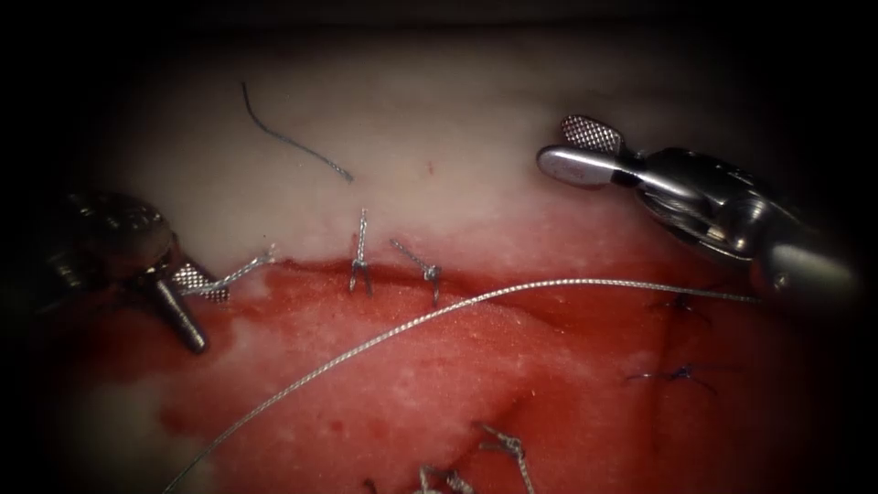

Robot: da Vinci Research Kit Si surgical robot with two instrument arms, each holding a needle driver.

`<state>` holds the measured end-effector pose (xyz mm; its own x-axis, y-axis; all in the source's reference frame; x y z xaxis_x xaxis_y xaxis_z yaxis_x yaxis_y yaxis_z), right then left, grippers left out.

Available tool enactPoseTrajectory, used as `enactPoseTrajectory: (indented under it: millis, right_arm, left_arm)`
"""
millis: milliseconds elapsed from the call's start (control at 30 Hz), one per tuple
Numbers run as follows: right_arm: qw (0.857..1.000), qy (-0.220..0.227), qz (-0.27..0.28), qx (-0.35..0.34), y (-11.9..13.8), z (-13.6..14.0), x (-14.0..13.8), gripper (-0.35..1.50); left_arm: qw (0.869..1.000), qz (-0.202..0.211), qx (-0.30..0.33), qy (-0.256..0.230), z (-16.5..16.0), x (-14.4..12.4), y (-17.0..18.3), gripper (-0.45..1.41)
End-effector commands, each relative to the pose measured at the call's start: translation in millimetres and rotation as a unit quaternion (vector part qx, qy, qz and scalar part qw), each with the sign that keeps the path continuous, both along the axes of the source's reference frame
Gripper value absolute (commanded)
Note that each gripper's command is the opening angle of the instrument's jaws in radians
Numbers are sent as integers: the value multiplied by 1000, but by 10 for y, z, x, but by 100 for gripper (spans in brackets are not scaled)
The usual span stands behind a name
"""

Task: Wound Closure

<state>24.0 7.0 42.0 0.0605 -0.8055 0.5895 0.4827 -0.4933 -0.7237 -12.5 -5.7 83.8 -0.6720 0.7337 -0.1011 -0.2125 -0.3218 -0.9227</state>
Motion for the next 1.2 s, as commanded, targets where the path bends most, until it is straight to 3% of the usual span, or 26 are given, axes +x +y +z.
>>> enactPoseTrajectory:
  millis: [33,167,233,367,400,467,567,700,833,967,1100,1200]
  right_arm:
    - [1000,4,2,-3,11,-9,7,147]
    - [1000,5,1,-3,10,-11,5,147]
    - [1000,5,0,-3,9,-11,4,147]
    - [1000,4,-1,-6,9,-11,4,147]
    - [1000,4,-1,-6,9,-12,4,147]
    - [1000,4,-1,-6,8,-12,4,147]
    - [1000,4,0,-6,8,-12,5,147]
    - [1000,5,1,-4,7,-12,6,147]
    - [1000,5,1,-4,7,-12,6,147]
    - [1000,5,1,-4,7,-12,6,147]
    - [1000,5,1,-4,7,-12,6,147]
    - [1000,6,2,-1,7,-12,6,147]
  left_arm:
    - [1000,-9,-7,-2,-6,-1,17,106]
    - [999,-33,-24,11,-2,5,24,126]
    - [999,-21,-47,10,-1,9,23,138]
    - [996,36,-73,33,-1,18,15,130]
    - [994,73,-43,75,-2,26,8,120]
    - [988,86,-1,126,-1,38,3,115]
    - [987,92,0,133,4,48,-1,115]
    - [989,57,-19,138,5,45,22,116]
    - [991,8,-73,108,-5,39,54,116]
    - [990,-54,-118,58,-27,38,85,116]
    - [980,-87,-176,-5,-40,37,105,116]
    - [979,-114,-166,-24,-44,34,109,115]
